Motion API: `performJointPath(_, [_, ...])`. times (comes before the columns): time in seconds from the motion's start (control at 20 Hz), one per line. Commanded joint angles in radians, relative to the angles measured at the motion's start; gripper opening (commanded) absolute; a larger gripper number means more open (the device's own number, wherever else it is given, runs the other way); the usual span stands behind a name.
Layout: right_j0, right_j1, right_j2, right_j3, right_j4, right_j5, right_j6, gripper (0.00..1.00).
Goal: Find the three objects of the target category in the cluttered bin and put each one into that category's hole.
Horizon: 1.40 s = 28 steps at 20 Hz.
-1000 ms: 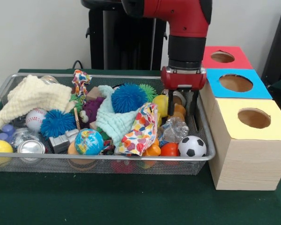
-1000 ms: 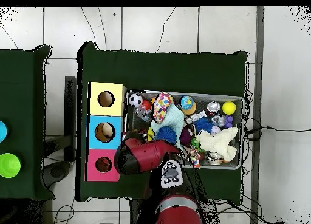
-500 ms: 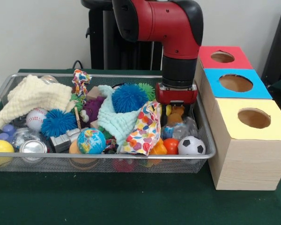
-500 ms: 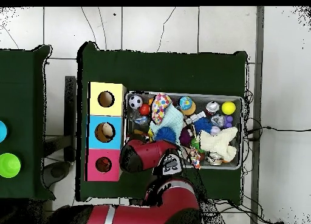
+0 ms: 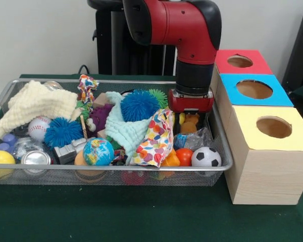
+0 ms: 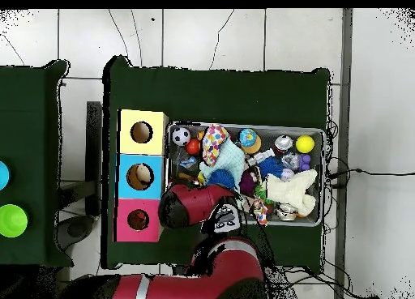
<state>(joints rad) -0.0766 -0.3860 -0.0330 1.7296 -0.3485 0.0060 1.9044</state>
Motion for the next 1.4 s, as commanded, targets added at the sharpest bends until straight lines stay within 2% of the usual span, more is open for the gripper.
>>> performJointPath(0.05, [0.015, 0.132, 0.049, -0.062, 0.021, 0.143, 0.065, 1.00])
performJointPath(0.2, [0.008, 0.130, 0.057, -0.057, 0.013, 0.125, 0.063, 1.00])
performJointPath(0.25, [0.011, 0.130, 0.054, -0.060, 0.015, 0.128, 0.063, 0.00])
performJointPath(1.0, [-0.036, 0.121, 0.103, -0.051, 0.001, 0.167, 0.026, 0.00])
performJointPath(1.4, [-0.084, 0.044, 0.158, -0.006, 0.009, 0.266, -0.006, 0.00])
